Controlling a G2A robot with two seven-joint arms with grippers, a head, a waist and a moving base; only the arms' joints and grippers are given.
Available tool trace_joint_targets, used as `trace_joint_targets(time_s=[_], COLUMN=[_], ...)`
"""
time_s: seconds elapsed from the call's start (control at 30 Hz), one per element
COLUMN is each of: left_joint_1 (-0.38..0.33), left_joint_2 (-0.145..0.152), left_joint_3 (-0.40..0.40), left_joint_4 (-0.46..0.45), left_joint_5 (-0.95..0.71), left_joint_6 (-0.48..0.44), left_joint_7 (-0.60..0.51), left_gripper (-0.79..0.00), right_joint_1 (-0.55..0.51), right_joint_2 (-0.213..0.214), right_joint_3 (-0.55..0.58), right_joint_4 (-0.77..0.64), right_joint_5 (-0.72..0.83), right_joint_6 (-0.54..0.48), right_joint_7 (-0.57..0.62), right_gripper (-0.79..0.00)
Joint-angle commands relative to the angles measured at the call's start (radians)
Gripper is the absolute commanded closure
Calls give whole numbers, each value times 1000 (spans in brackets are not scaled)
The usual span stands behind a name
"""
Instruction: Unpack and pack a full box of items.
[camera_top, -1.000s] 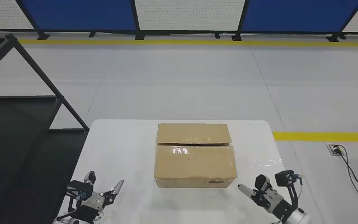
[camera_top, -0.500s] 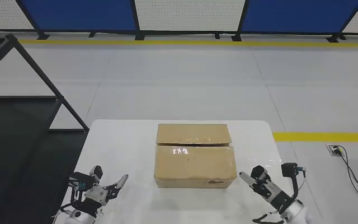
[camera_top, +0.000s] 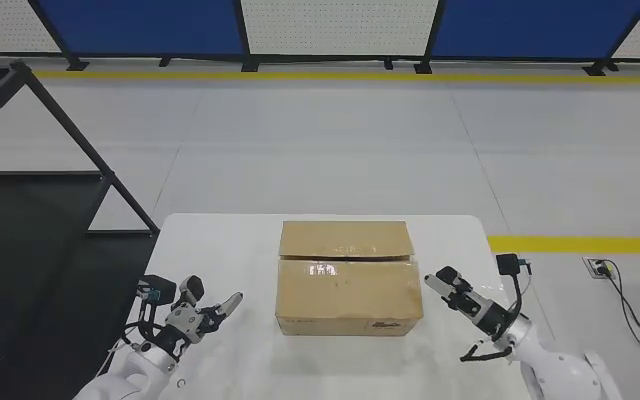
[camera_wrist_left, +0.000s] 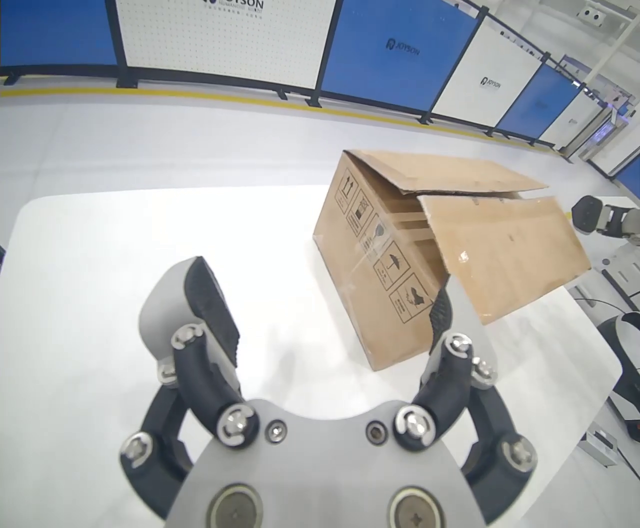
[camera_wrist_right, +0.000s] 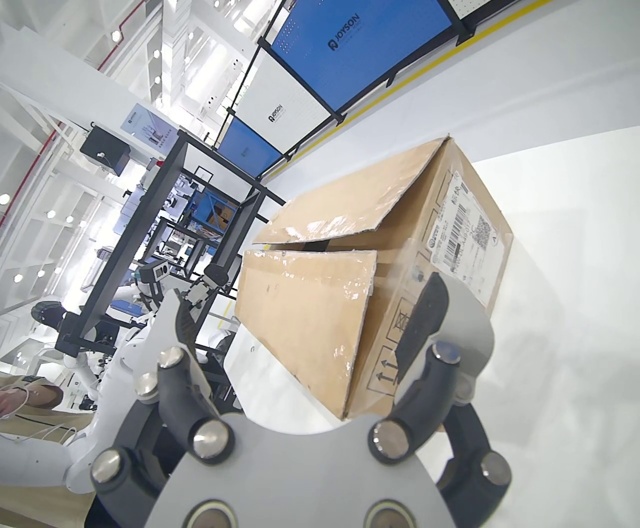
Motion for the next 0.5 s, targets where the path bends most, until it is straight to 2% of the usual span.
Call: trace_joint_targets(time_s=[0.0, 0.1, 0.2, 0.47], left_joint_1=[0, 4, 1, -21], left_joint_2=[0, -1, -2, 0], left_joint_3=[0, 1, 0, 10], left_joint_4=[0, 4, 9, 12], left_joint_5=[0, -17, -94, -220], left_joint_6=[0, 5, -8, -14], left_joint_7=[0, 6, -12, -84], left_gripper=[-785, -785, -785, -785], right_joint_1=[0, -4, 16, 114], right_joint_2=[0, -2, -7, -6], right_joint_3=[0, -9, -27, -79], right_joint_4=[0, 13, 49, 158], right_joint_5=[0, 19, 91, 133], right_joint_6=[0, 1, -45, -91], right_joint_7=[0, -30, -59, 28], right_gripper=[-785, -785, -785, -785])
